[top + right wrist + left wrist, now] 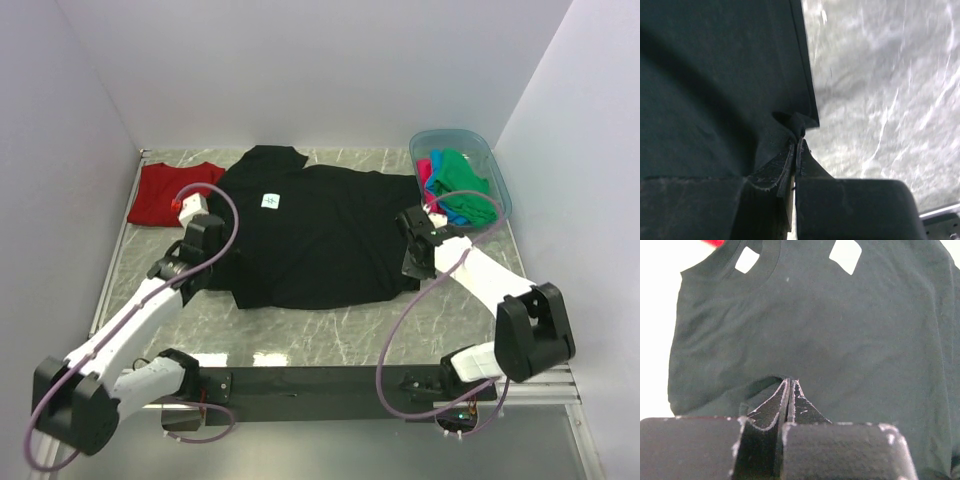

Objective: Fold and stack the t-shirts
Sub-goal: Fold the tshirt

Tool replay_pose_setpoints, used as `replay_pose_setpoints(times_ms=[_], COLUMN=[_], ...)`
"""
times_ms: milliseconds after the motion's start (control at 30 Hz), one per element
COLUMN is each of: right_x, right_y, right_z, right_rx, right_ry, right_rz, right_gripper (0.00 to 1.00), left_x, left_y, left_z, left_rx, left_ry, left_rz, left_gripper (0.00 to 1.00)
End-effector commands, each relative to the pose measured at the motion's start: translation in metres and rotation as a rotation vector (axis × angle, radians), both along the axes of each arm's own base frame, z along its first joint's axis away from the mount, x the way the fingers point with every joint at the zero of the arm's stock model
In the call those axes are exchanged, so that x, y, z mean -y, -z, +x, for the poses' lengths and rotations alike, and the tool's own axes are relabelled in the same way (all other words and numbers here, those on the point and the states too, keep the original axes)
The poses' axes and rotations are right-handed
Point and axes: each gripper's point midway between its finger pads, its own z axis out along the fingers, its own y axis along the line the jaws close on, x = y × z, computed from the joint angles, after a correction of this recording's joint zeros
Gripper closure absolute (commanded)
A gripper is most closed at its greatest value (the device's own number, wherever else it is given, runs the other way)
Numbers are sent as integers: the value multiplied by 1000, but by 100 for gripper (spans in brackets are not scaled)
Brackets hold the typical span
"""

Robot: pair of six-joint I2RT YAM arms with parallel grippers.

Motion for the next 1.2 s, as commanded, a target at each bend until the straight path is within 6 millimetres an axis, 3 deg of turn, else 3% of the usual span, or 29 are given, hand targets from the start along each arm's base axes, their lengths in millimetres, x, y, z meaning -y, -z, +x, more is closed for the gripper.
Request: replay_pose_setpoints(times_ms=[0, 233, 433, 767, 900, 1133, 1167], right_x=[3, 3, 3, 12, 15, 19, 19], right_y=[-20, -7, -4, -2, 1, 2, 3], right_z=[38, 69, 91, 110, 113, 119, 119], right_rx=[82, 22, 7, -3, -11, -16, -18], right_ry=[-23, -45, -49, -33, -25, -12, -10], right_rz=[-6, -29, -43, -66, -77, -84, -87], right_gripper=[100, 100, 100, 100, 100, 100, 100], left_x=[12, 4, 9, 4, 1, 5, 4], left_y=[-36, -61, -65, -32, -27, -35, -27], left_z=[37, 80, 115, 162, 175, 198, 201], left_rx=[110, 154, 153, 80, 79, 111, 93], left_ry=[81, 105, 158, 170, 160, 177, 175], left_rz=[-24, -32, -27, -3, 2, 9, 15], left_gripper=[99, 99, 99, 99, 99, 99, 100])
